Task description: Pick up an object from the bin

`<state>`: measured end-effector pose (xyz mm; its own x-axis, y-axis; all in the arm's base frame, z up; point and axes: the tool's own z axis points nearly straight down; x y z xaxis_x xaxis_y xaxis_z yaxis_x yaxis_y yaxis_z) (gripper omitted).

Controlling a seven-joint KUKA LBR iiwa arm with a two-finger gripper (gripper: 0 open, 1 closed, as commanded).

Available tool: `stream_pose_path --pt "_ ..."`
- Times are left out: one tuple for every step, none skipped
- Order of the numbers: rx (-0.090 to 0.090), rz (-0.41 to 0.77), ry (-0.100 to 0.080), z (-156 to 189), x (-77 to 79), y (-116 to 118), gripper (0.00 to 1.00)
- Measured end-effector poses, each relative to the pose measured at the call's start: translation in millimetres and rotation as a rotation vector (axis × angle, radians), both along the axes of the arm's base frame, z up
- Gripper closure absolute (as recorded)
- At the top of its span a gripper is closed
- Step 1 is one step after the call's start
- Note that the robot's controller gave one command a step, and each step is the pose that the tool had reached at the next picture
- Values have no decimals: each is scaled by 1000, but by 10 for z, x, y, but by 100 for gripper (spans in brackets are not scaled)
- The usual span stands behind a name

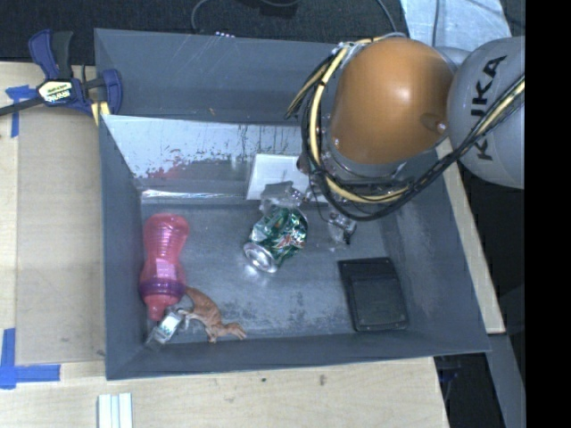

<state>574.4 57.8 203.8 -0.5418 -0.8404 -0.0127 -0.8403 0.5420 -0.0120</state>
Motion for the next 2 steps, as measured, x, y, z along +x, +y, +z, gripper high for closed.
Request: stream_pose_path --pt "1 -10 11 492 -25 12 0" --pt "2 -1 -14 476 -27 238 0"
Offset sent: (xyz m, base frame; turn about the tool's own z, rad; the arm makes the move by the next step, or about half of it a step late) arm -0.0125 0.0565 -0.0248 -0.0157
